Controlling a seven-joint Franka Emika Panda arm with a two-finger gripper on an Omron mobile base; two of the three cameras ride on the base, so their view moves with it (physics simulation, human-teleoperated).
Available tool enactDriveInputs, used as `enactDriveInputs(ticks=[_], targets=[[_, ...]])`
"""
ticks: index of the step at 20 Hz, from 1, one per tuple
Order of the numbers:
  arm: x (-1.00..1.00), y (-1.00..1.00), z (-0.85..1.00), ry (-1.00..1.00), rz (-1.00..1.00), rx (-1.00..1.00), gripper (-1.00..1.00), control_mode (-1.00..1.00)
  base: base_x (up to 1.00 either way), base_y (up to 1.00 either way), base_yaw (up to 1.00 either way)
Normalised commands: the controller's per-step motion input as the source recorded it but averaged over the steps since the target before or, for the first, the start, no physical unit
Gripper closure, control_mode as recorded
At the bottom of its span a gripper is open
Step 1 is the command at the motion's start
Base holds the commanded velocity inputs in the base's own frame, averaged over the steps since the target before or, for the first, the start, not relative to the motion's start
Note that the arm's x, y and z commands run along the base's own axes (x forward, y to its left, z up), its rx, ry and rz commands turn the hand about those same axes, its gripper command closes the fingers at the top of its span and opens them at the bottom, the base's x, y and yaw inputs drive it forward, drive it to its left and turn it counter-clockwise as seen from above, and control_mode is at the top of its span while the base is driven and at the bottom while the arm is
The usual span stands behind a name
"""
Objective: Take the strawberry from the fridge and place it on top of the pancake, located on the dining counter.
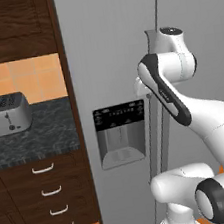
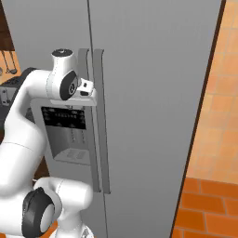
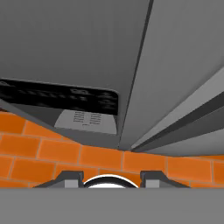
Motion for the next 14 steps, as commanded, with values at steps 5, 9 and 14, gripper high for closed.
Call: enactDriveInputs(ticks=[5,9,14], targets=[[0.00,0.00,0.00,0.00,0.00,0.00,-1.00,1.00,-0.11,-0.31,0.01],[0.00,0.00,0.00,0.00,0.00,0.00,-1.00,1.00,-0.18,-0.26,0.00],[0.00,0.00,0.00,0.00,0.00,0.00,-1.00,1.00,-0.12,-0.30,-0.02]])
